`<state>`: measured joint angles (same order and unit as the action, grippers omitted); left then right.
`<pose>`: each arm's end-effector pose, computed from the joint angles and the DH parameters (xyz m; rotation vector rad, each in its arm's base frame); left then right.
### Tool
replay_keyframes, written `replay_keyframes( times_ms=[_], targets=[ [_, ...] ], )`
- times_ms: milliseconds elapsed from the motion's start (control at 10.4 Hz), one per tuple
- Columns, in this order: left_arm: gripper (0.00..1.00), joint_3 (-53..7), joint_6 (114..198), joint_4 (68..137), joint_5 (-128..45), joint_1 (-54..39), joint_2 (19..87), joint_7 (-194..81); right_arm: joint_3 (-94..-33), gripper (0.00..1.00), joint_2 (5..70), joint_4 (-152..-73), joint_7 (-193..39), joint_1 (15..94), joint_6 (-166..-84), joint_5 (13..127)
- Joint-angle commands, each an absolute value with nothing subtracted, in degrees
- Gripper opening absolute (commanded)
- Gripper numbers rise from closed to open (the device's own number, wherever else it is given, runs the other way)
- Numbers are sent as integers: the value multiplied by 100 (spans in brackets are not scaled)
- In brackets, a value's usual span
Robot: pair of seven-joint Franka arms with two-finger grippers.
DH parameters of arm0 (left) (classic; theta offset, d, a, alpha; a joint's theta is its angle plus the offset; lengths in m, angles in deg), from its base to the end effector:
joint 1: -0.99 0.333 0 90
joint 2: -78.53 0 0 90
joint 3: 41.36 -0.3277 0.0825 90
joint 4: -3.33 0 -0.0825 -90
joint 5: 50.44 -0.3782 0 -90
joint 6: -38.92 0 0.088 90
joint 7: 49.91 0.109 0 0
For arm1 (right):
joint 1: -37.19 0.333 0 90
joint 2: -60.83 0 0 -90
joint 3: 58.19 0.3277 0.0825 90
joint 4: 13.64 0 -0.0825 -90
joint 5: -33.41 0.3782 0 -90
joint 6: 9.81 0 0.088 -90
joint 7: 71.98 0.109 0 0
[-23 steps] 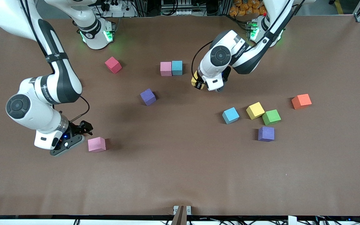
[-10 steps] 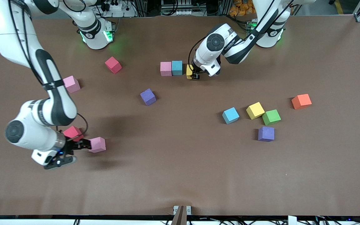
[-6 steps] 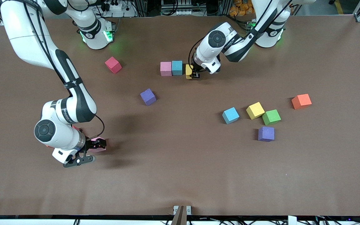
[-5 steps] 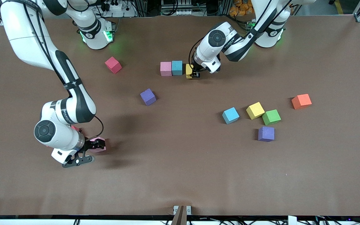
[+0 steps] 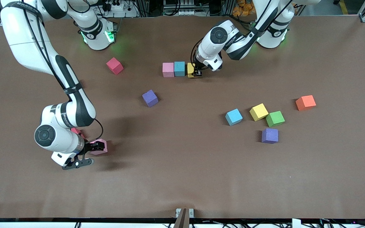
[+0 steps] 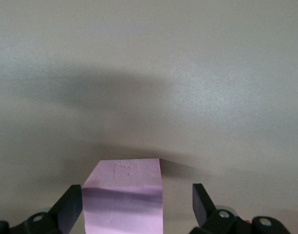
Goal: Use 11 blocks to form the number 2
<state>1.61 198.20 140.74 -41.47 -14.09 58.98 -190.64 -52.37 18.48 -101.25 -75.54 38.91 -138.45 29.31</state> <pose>0.2718 -0.4359 0.2381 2.0844 2.2133 -0.4704 0.7059 0.0794 0.2309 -3.1112 -0.3330 0.0300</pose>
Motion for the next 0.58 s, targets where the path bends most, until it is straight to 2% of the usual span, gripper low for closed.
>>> replay_keyframes(
  times_ms=[0,480],
  targets=[
    [0,171,19985,14184,-4059,-1598,5999,-19186,-5177,100,1759,-10065,-7436,3850,-13874,2902],
    [0,162,20073,14184,-4059,-1606,5867,-19186,-5177,100,1592,-10047,-7313,3842,-13971,2911]
  ],
)
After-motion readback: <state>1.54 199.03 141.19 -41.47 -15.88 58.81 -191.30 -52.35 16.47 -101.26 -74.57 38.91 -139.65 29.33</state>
